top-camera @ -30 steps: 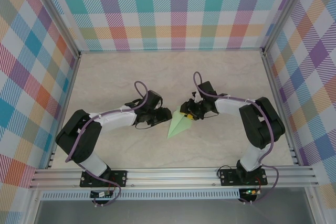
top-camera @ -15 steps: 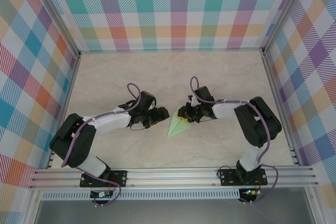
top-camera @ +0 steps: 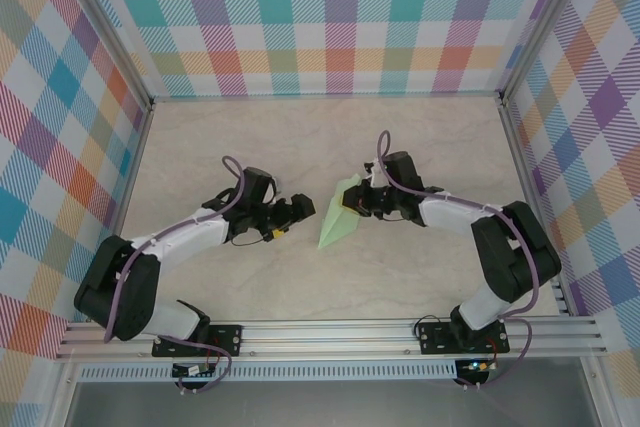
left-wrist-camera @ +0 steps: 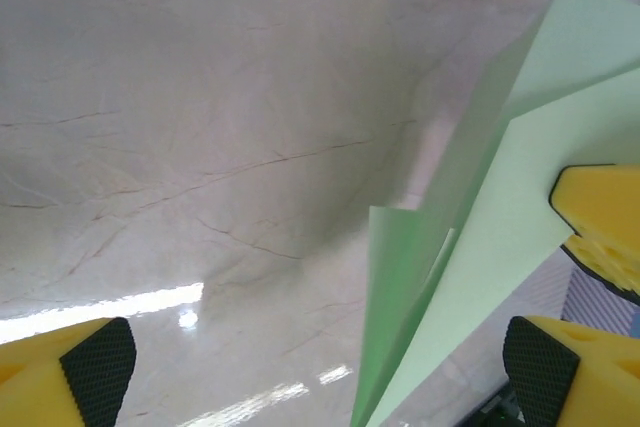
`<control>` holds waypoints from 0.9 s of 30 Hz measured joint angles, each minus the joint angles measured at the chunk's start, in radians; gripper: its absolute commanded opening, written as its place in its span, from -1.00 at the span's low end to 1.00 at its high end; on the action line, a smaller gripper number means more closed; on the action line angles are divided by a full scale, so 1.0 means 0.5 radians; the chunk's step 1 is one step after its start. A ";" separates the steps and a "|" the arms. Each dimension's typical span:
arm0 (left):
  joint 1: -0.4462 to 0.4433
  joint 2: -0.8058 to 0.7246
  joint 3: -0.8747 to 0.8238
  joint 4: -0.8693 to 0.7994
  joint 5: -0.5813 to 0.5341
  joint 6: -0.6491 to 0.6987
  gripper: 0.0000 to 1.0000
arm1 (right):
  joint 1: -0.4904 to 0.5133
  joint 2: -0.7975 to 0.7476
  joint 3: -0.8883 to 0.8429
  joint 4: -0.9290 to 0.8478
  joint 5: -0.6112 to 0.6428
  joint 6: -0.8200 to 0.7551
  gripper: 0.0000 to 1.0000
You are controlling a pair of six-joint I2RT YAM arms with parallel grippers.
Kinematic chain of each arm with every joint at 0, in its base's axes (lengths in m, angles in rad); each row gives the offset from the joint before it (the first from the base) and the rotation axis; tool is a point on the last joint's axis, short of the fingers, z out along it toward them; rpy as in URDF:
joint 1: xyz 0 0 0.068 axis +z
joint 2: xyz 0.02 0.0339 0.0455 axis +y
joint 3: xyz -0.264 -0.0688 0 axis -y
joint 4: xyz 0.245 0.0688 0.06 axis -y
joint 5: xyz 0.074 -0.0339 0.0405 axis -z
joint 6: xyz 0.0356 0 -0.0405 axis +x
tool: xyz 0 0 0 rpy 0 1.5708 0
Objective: Fold a paper plane with a square sheet of paper (pick it up from the middle)
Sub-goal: Turn over the paper at the center of the table.
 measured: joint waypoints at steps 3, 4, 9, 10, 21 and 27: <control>0.005 -0.107 -0.007 0.060 0.078 -0.003 0.99 | -0.034 -0.050 0.001 0.028 -0.067 0.009 -0.82; 0.005 -0.140 -0.013 0.090 0.107 -0.003 0.99 | -0.040 -0.066 0.001 0.037 -0.087 0.018 -0.82; 0.004 -0.232 -0.072 0.275 0.250 -0.053 1.00 | -0.040 -0.130 0.002 0.084 -0.199 0.075 -0.82; 0.004 -0.235 -0.092 0.330 0.287 -0.074 1.00 | -0.040 -0.141 0.003 0.095 -0.222 0.092 -0.82; -0.060 -0.124 -0.186 0.909 0.540 -0.347 0.96 | -0.047 -0.148 0.105 0.242 -0.446 0.279 -0.81; -0.065 -0.054 -0.197 1.139 0.612 -0.468 0.65 | -0.058 -0.140 0.166 0.299 -0.544 0.328 -0.80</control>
